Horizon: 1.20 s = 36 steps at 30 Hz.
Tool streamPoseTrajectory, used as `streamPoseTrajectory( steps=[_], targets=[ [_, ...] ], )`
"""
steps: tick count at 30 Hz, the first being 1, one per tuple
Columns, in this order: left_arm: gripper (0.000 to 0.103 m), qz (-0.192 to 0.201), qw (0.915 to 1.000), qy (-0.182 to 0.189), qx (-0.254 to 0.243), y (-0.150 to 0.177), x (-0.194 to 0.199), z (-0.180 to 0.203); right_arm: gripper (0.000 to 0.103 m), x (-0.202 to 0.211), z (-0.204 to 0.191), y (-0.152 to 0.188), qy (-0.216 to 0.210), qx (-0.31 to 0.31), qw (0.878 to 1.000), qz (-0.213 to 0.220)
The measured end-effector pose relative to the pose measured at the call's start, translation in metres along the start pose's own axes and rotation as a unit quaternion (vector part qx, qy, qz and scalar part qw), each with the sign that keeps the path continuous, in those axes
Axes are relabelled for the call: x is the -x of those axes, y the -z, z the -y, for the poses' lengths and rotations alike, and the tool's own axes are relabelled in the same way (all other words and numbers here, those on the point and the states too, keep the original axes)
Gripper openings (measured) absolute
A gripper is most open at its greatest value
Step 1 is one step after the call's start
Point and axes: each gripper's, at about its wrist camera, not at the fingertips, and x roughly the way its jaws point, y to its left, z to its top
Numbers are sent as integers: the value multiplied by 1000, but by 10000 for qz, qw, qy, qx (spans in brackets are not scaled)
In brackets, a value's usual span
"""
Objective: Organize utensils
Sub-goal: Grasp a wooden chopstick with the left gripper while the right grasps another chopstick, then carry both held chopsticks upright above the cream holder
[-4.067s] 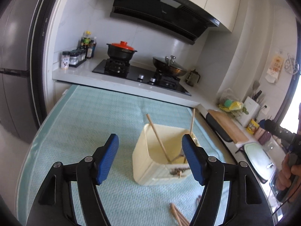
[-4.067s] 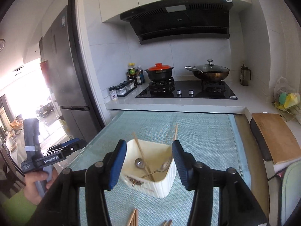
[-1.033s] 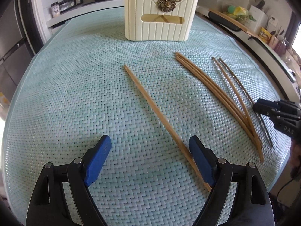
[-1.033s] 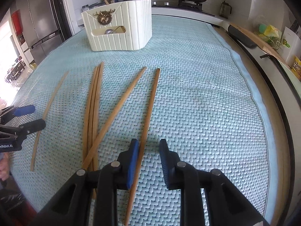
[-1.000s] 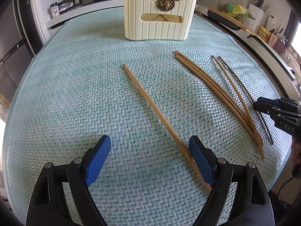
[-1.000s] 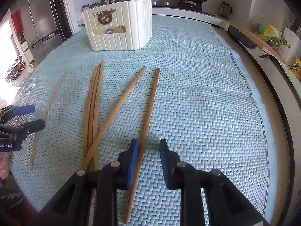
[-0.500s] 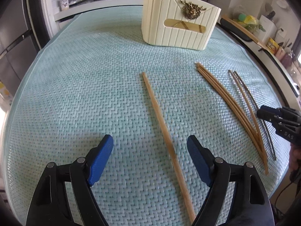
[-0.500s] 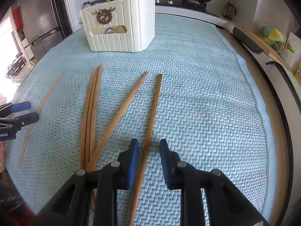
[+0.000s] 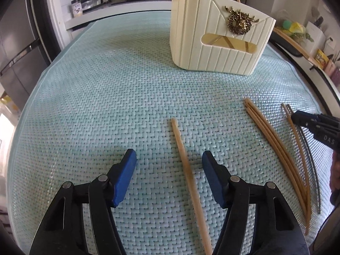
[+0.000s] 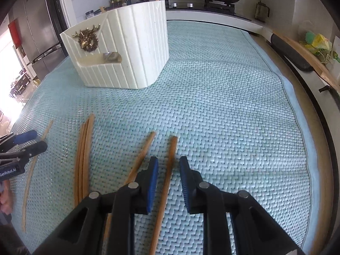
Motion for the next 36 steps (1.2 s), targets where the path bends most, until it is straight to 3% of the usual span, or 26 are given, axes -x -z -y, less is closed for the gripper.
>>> streamPoseTrajectory(
  steps=[1, 2, 3, 5, 6, 11, 18, 27, 36],
  targets=[
    [61, 30, 10000, -32, -7, 0, 0, 0, 13, -2, 0, -3, 27, -4, 10000, 4],
    [47, 81, 9999, -70, -18, -1, 1, -1, 8, -4, 0, -6, 63, 12, 10000, 8],
    [39, 109, 9999, -77, 0, -1, 1, -2, 7, -6, 0, -8, 80, 12, 10000, 24],
    [12, 124, 9998, 64, 144, -2, 2, -7, 6, -7, 3, -10, 22, -75, 10000, 61],
    [8, 122, 9996, 165, 212, -2, 2, -9, 6, -8, 4, -11, -23, -116, 9999, 100],
    [4, 302, 9982, 427, 298, -5, 5, -17, 6, -1, 17, -9, -291, -419, 9981, 333],
    [4, 1035, 9921, 685, 161, -16, 59, -11, 6, 61, 13, -14, -653, -472, 9908, 1091],
    [4, 1888, 9762, 1059, 94, -20, 141, -1, 6, 151, -3, -2, -997, -335, 9745, 1982],
    [4, 2429, 9611, 1296, 217, -6, 191, -7, 6, 205, -15, 25, -1069, -249, 9619, 2503]
  ],
)
